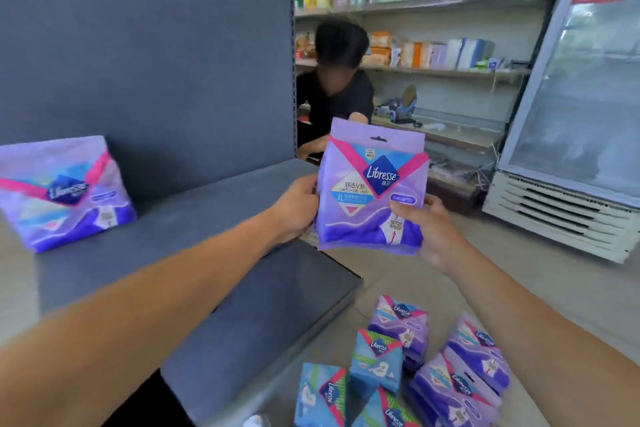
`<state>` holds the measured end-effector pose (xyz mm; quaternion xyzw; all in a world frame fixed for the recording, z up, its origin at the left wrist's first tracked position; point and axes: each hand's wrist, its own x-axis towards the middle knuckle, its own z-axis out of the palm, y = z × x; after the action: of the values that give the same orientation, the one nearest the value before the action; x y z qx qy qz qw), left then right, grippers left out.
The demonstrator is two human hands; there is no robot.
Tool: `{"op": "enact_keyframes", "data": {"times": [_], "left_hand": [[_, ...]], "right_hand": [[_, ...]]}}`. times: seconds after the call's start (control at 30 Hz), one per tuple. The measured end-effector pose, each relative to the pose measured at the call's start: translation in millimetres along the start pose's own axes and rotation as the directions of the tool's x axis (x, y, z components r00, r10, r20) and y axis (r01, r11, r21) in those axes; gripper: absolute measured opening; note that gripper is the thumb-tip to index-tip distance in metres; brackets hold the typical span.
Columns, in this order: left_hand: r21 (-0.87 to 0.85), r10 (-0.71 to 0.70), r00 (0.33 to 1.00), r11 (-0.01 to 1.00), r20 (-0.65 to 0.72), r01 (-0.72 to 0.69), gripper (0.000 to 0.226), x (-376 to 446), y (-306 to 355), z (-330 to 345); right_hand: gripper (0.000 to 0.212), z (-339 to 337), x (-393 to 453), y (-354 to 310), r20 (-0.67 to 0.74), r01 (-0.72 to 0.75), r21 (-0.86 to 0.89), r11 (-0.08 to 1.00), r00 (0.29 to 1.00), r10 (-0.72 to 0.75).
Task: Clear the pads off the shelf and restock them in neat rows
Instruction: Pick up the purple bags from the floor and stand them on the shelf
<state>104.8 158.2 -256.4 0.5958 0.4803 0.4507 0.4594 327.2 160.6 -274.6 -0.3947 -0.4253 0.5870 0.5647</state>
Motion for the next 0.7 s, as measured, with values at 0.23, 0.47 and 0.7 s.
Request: {"op": "enact_keyframes", "data": {"times": [0.23, 0.47, 0.7], "left_hand": [[0.42, 0.074, 0.967, 0.907, -0.245, 0.037, 0.037, -91.1, 25.7, -132.7], [0.719, 0.027, 0.923, 0.636, -0.384, 0.281, 0.046, -169.3, -12.3, -221.0], [0.879, -0.097, 0.944, 0.346, -0.316, 0.329, 0.062, -197.8, -66.5, -236.2]], "right_hand": [[0.039, 144.5, 9.8, 21.6, 0.41, -0.057, 0.019, 0.998, 0.911, 0.044], [0.062, 245.4, 17.6, 46.6, 0.521, -0.047, -0.008, 0.999, 0.853, 0.045], [0.062, 307.7, 22.4, 74.9, 0.556, -0.069, -0.025, 0.997, 0.828, 0.071]]}}
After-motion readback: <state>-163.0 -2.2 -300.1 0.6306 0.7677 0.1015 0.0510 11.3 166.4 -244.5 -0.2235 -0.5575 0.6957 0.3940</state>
